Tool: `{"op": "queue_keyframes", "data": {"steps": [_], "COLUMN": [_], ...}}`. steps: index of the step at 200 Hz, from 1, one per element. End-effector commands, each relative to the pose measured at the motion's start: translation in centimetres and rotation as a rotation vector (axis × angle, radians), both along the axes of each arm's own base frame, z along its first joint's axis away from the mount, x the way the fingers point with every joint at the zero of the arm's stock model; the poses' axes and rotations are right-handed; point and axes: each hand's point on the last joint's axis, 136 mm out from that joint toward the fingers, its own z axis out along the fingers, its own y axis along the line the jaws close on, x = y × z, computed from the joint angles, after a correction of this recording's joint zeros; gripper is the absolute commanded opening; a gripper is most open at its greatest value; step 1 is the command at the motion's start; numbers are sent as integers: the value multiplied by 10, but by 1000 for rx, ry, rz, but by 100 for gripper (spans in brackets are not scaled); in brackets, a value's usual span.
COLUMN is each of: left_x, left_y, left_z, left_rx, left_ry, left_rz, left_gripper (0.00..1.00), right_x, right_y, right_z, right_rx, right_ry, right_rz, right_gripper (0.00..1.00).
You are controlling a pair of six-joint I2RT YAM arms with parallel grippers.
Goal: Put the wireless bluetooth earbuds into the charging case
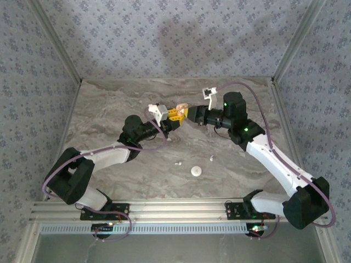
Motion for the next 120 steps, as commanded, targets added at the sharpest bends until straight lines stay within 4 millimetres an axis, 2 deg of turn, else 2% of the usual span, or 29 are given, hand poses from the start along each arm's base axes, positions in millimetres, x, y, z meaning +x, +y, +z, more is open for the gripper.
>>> {"op": "queue_keyframes", "data": {"steps": [1, 120], "left_x": [-8, -9], "left_y": [2, 1], "left_z": [13, 13], "left_rx": [-17, -12], "left_ry": [-44, -45], "left_rz": [-10, -15], "left_gripper": [11, 11], "right_x": [1, 12], "right_y": [4, 4], "right_z": [22, 15], "right_rx": [42, 15], "right_ry": [-43, -16], "right_rz": [23, -3], "right_gripper": [22, 21]}}
